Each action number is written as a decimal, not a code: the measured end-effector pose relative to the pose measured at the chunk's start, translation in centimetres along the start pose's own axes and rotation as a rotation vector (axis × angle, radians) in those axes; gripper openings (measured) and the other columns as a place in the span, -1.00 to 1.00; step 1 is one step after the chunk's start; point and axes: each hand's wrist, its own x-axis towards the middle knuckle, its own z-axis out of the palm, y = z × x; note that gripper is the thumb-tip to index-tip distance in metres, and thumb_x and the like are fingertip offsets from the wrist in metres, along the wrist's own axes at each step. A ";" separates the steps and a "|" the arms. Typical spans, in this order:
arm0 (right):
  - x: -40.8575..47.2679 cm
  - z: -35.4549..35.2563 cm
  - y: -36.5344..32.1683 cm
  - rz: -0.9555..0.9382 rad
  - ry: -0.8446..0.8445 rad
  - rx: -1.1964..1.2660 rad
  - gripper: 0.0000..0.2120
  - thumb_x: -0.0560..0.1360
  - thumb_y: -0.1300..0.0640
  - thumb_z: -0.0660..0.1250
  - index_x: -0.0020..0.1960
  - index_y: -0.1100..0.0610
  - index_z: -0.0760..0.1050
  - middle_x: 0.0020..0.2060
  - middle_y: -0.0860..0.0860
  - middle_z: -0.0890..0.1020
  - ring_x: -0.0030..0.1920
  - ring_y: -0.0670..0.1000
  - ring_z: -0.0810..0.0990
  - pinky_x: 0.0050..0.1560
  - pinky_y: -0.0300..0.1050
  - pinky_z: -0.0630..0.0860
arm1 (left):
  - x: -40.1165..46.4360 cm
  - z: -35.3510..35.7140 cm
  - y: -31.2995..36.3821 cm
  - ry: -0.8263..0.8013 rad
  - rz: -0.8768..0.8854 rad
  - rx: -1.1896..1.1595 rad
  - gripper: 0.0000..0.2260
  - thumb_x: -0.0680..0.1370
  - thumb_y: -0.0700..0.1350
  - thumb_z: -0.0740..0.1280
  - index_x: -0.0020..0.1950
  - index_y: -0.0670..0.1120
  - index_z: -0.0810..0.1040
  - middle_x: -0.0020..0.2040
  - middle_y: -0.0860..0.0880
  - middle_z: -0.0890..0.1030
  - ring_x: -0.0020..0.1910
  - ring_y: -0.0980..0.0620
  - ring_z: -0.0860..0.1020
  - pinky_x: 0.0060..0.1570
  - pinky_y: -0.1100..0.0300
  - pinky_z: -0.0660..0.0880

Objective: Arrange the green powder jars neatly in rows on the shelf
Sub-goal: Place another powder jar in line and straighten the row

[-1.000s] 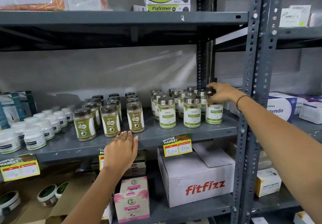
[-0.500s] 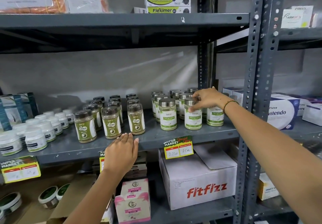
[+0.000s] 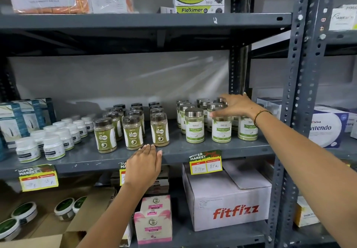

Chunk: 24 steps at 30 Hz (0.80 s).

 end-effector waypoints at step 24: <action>2.0 6.9 -15.4 -0.414 0.016 0.175 -0.30 0.44 -0.15 0.45 0.47 0.12 0.37 0.38 0.13 0.51 0.36 0.15 0.48 0.33 0.08 0.44 | 0.4 0.4 -0.4 -0.065 0.022 0.024 -0.46 0.61 0.13 -0.12 0.42 -0.15 0.33 0.39 -0.11 0.44 0.38 -0.03 0.37 0.33 0.09 0.33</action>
